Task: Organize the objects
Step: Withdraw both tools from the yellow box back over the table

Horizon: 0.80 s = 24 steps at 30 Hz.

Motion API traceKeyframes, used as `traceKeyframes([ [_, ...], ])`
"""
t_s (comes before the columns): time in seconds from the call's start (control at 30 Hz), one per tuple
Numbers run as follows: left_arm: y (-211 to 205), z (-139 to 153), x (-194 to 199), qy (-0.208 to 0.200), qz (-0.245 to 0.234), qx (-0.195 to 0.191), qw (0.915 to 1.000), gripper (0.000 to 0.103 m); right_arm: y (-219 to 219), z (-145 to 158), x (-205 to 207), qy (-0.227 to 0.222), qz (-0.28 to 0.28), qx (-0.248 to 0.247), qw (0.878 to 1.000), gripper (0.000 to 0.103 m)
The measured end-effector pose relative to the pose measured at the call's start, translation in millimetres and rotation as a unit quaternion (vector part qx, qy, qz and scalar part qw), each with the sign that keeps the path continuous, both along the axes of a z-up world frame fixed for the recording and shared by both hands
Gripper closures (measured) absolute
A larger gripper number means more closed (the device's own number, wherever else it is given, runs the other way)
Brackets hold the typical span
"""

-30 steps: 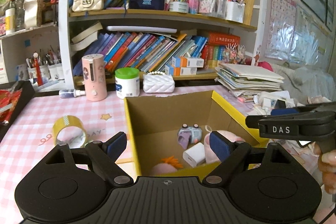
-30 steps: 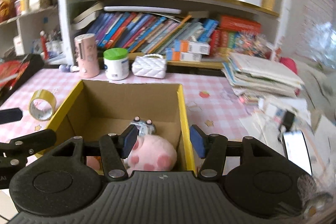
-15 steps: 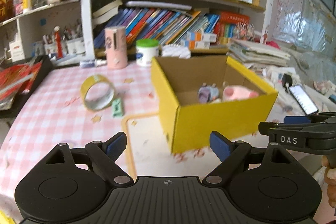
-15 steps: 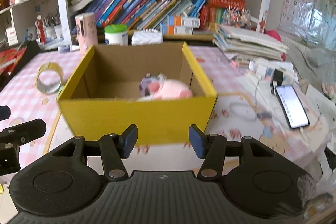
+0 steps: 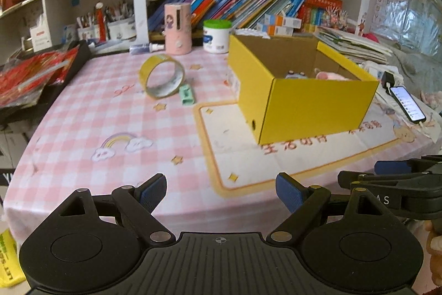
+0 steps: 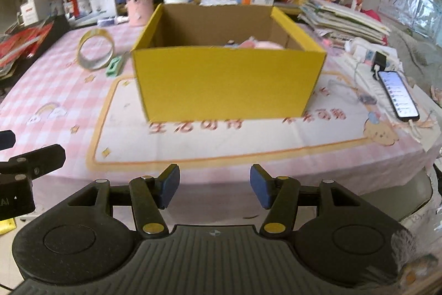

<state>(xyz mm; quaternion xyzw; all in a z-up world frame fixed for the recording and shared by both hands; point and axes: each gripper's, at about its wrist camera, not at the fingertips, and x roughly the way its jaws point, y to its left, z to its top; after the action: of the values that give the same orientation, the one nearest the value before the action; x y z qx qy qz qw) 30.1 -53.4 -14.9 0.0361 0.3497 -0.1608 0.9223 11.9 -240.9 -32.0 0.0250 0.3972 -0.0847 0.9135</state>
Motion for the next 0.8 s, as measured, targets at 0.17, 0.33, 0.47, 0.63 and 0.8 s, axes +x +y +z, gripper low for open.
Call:
traceKeyframes([
  [0.17, 17, -4, -8, 0.008, 0.008, 0.002, 0.9999, 0.015, 19, -5, -5, 0.011, 0.010, 0.005, 1.000, 0.048],
  [0.33, 35, -7, -14, 0.015, 0.018, 0.003, 0.9997, 0.015, 40, -8, -7, 0.018, 0.030, 0.006, 0.999, 0.047],
  [0.47, 48, -7, -18, 0.015, 0.028, 0.003, 0.9995, 0.015, 56, -9, -8, 0.022, 0.046, 0.007, 0.999, 0.047],
  [0.63, 65, -6, -21, 0.013, 0.043, 0.003, 0.9990, 0.015, 74, -9, -6, 0.022, 0.063, 0.007, 0.998, 0.046],
  [0.8, 81, -5, -23, 0.011, 0.060, 0.003, 0.9981, 0.015, 90, -9, -2, 0.023, 0.080, 0.006, 0.996, 0.046],
])
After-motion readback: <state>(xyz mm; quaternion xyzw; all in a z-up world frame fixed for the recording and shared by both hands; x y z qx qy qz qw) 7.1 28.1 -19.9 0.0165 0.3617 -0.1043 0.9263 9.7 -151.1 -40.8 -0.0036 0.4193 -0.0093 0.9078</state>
